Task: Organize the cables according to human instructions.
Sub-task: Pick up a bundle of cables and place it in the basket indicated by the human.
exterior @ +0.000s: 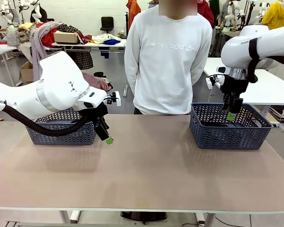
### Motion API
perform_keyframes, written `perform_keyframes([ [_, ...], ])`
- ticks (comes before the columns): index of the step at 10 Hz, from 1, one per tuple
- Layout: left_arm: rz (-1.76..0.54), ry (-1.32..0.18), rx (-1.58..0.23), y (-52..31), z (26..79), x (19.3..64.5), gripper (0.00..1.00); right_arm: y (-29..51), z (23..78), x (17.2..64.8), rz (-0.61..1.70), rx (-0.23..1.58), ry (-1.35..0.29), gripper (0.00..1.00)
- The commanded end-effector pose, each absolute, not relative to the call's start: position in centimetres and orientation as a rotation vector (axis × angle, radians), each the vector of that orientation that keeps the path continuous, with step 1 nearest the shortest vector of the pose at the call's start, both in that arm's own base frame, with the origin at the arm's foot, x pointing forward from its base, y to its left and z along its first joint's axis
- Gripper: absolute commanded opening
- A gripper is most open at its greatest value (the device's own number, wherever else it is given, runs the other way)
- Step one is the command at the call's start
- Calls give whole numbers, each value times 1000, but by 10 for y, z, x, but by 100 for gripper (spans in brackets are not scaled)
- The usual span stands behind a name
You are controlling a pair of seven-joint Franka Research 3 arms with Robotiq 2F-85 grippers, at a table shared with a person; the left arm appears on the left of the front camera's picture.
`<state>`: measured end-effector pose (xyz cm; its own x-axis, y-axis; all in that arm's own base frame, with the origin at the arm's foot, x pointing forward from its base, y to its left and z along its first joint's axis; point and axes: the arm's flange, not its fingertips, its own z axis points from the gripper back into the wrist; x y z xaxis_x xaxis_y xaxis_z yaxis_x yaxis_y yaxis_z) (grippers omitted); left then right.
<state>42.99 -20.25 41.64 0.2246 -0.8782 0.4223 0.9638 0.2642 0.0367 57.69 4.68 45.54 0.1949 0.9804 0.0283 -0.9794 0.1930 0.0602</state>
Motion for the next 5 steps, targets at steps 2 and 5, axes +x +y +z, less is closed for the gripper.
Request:
perform_keyframes([
  [2,-1303,-391,-252,-199,418,431,100,37,457,585,1354,95,12,100],
  [5,-1303,-391,-252,-199,418,431,100,46,455,577,1373,71,20,100],
])
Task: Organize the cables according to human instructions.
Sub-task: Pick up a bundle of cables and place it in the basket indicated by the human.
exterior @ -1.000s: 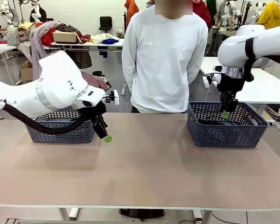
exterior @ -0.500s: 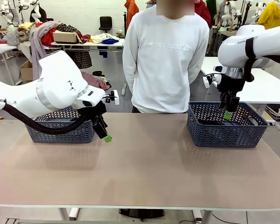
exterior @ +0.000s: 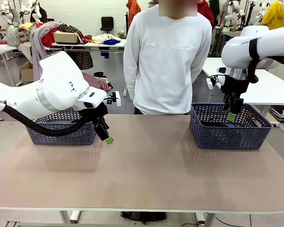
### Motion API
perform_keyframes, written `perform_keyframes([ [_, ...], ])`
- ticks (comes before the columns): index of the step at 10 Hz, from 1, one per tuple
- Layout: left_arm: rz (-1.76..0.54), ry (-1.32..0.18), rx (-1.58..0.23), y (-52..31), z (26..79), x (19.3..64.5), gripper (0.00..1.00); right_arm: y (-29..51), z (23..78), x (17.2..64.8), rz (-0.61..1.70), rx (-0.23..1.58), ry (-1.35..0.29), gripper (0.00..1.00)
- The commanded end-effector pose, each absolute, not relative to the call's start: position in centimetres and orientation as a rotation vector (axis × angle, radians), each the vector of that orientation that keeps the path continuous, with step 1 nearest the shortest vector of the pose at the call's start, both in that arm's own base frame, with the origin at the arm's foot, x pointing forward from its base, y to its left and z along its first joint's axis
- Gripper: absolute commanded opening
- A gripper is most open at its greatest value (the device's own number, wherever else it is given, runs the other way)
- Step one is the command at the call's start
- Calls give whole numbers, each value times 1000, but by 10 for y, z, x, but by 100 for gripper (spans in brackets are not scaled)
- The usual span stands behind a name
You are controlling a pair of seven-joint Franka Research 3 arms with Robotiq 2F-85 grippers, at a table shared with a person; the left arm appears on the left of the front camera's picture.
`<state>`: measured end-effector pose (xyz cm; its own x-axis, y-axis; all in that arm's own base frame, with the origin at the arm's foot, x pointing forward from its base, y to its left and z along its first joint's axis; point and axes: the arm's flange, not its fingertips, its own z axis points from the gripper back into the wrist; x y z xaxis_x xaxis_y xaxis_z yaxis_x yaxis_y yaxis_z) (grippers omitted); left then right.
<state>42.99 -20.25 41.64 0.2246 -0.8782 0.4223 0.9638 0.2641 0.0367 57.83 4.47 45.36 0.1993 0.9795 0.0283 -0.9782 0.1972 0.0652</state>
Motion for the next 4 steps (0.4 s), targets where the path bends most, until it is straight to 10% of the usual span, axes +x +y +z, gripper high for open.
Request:
perform_keyframes([
  [1,-1303,-391,-252,-199,418,431,100,46,455,577,1373,71,20,100],
  [4,-1303,-391,-252,-199,418,431,100,46,455,577,1373,71,20,100],
])
